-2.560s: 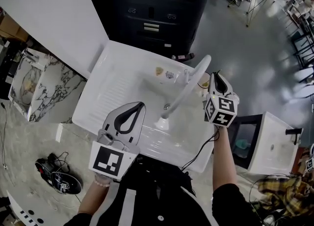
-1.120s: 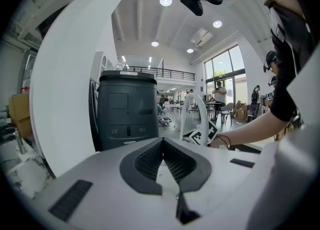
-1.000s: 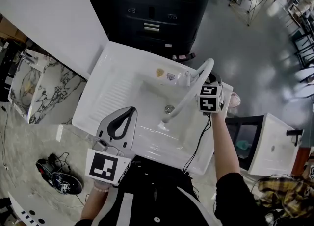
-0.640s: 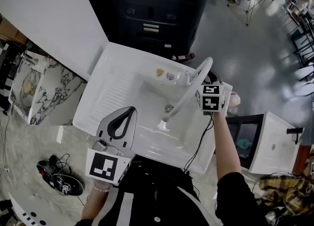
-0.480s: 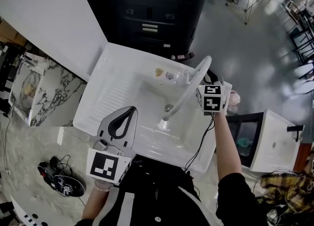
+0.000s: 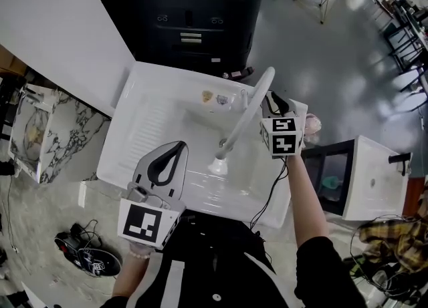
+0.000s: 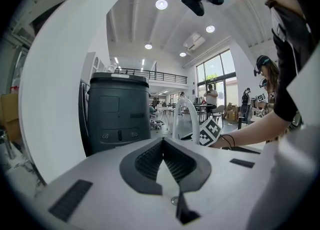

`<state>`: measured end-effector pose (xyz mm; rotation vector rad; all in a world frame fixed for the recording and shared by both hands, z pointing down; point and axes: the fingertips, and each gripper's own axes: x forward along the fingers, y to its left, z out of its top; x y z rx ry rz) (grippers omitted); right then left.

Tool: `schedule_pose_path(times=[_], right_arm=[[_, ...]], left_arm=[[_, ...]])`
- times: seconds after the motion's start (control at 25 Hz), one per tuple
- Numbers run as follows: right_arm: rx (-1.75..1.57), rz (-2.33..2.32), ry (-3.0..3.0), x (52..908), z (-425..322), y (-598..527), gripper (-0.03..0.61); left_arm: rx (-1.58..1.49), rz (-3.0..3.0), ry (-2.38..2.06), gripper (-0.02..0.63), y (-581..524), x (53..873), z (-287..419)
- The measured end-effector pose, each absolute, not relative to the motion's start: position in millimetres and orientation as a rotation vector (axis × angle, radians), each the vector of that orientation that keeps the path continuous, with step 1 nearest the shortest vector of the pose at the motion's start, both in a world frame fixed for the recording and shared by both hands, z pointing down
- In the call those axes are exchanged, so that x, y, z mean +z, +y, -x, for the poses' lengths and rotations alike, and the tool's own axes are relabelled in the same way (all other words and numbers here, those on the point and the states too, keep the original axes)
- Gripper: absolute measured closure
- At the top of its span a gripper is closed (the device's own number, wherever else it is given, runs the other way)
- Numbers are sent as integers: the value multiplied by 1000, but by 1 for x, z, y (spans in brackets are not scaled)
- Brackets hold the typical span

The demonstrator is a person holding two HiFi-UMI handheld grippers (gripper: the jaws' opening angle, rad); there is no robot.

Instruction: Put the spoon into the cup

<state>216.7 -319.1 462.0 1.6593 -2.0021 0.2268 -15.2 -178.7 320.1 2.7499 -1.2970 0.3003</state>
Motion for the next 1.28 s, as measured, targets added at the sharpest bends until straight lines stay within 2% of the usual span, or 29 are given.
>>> schedule_pose_path(times=[1.04, 1.08, 1.16, 1.28], right_arm=[[327, -1754, -2073, 457, -203, -249, 508], [318, -1769, -2082, 451, -203, -245, 511], [282, -1797, -2100, 436, -201, -236, 570], [239, -1837, -2108, 414, -199, -223, 577]], left_arm=[[256, -2840, -1196, 617, -180, 312, 11], [255, -2844, -1190, 617, -180, 311, 10], [255, -2844, -1178, 617, -180, 310, 8], [237, -2857, -1170, 617, -183, 306, 4]])
